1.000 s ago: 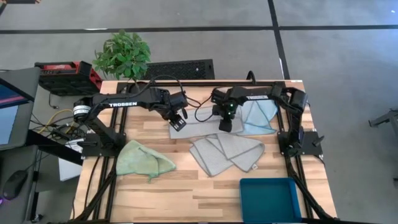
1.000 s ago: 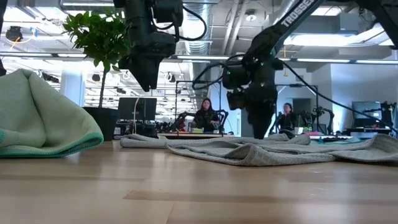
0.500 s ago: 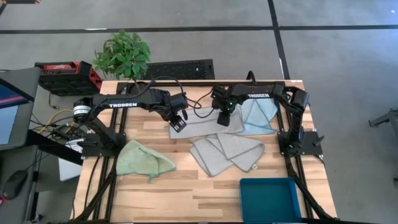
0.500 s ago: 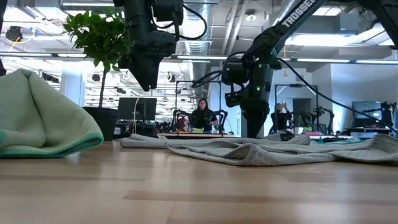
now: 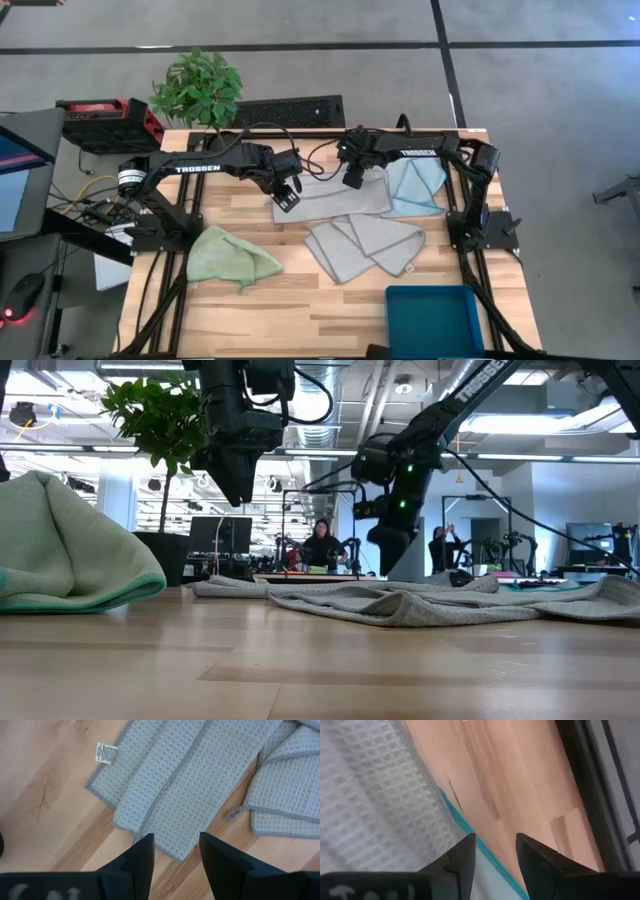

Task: Fold microfiber towels
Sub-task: Fold the gray microfiber cloth

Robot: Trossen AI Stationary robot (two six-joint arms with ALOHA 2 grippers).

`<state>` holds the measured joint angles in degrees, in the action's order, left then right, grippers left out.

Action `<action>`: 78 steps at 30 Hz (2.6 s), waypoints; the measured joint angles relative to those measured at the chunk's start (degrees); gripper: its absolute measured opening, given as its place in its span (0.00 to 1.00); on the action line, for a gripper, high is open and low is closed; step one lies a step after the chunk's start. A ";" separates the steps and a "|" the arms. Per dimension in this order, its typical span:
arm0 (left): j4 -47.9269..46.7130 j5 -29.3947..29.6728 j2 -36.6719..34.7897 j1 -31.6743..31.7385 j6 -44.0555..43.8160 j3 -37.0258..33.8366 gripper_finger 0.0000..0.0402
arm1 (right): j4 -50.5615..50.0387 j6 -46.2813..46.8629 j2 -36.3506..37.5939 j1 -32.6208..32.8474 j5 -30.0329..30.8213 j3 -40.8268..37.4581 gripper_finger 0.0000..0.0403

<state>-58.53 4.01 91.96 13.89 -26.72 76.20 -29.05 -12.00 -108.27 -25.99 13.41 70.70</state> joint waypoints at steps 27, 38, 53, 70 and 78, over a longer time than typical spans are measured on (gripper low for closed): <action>43.32 -4.18 -0.04 0.26 15.04 -30.82 0.37 | -9.32 9.03 31.93 15.21 -6.73 0.07 0.39; 46.54 4.68 -0.04 1.93 15.02 -34.16 0.37 | -8.99 9.07 31.16 19.52 -6.72 0.05 0.38; 50.86 15.75 -0.02 6.28 22.41 -34.16 0.37 | -9.12 10.52 31.15 19.49 -6.73 0.04 0.39; 50.71 12.53 -5.59 8.44 19.68 -31.10 0.37 | -13.26 8.58 31.15 19.11 -6.75 0.04 0.38; 39.11 -1.78 -13.35 -0.72 24.27 -30.27 0.37 | -13.39 8.57 31.15 18.68 -6.67 0.04 0.37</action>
<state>-19.42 2.23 78.61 13.17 -2.45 45.93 -42.44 -3.42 -77.12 -7.31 6.74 70.74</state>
